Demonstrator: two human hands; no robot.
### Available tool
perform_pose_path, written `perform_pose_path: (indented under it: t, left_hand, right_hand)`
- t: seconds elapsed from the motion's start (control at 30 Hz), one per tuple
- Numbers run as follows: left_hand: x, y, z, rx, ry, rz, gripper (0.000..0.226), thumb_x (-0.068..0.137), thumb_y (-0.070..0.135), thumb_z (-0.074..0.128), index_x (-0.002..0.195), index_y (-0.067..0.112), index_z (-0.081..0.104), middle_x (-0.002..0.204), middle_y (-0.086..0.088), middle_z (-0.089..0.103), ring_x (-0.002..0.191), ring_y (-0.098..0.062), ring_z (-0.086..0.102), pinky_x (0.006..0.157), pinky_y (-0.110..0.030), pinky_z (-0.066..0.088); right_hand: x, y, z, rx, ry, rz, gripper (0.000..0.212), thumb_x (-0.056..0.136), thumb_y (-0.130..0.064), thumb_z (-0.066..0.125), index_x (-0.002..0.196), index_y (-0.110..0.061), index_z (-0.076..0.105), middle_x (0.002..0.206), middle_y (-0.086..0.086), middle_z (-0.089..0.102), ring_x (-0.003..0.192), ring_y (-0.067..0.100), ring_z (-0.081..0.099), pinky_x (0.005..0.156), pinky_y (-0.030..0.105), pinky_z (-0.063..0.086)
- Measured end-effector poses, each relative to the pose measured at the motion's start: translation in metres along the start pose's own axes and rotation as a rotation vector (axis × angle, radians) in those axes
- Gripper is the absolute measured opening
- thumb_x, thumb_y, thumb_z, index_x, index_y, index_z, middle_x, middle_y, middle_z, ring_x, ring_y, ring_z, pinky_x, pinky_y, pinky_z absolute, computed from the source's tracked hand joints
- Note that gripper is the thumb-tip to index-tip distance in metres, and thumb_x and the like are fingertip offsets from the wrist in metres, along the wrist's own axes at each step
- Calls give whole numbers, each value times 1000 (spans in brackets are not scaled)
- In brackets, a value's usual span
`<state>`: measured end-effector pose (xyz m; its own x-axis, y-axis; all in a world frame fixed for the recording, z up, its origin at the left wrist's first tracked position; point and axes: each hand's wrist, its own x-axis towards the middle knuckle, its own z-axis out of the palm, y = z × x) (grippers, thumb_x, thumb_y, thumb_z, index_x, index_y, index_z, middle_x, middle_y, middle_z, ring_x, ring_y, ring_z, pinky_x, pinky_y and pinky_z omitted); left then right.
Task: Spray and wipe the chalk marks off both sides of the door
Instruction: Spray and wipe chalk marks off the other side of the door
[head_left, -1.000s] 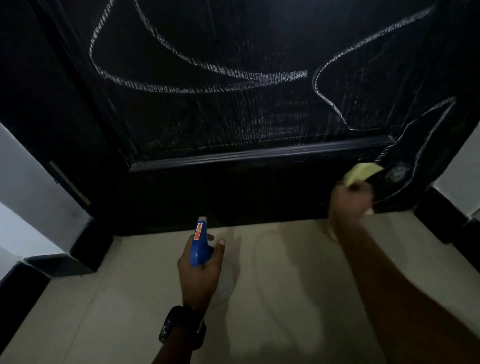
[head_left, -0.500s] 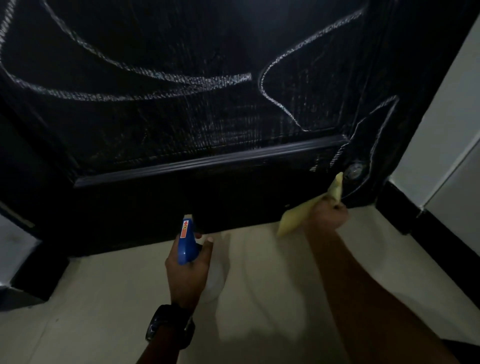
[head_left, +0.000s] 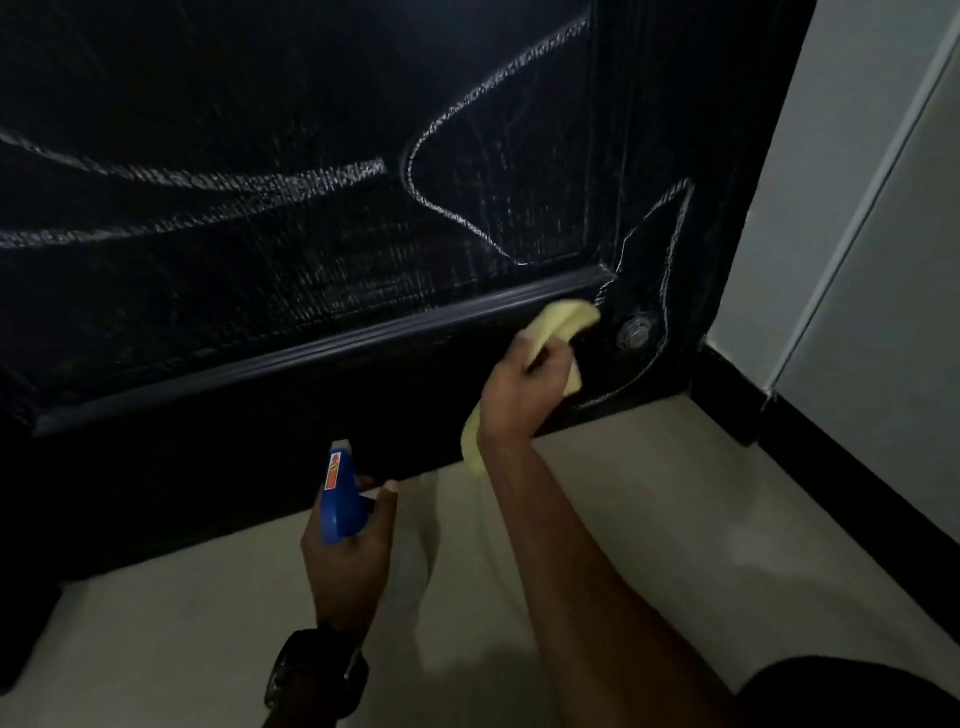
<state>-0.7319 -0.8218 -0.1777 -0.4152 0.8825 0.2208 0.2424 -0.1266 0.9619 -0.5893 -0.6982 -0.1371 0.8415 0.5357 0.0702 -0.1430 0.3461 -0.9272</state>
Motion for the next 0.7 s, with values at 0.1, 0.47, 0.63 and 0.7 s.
perform_pose_path:
  t: [0.1,0.47,0.63,0.7]
  left_hand:
    - [1,2,0,11,19,-24,22,87,13,74,91,29,60,76,-1,62,62,3,60,62,-21,45]
    - [-3,15,4,-13,29,-41,38,85,10,74,85,41,53,73,-2,61,65,-13,58,62,-25,42]
    - [-3,11,5,-23,42,-50,37,85,8,74,85,39,54,74,-1,61,64,-8,60,64,-27,45]
    - [-1,9,6,-8,59,-55,40,85,9,75,83,41,52,75,0,60,66,-12,58,65,-28,45]
  right_hand:
    - [5,-30,9,-102,-144,-330,20,91,-14,66,110,-10,67,113,3,57,109,22,55,101,41,42]
    - [25,40,-12,-296,-114,-98,66,103,-39,32,161,-21,6,168,16,-5,155,25,-2,125,50,5]
    - [18,23,-2,-187,-132,-24,79,93,9,39,161,-12,5,168,13,-9,154,30,-11,119,19,-14]
    - [16,10,5,-228,-175,-96,89,83,19,39,161,-10,5,168,9,-9,154,29,-12,117,19,-11]
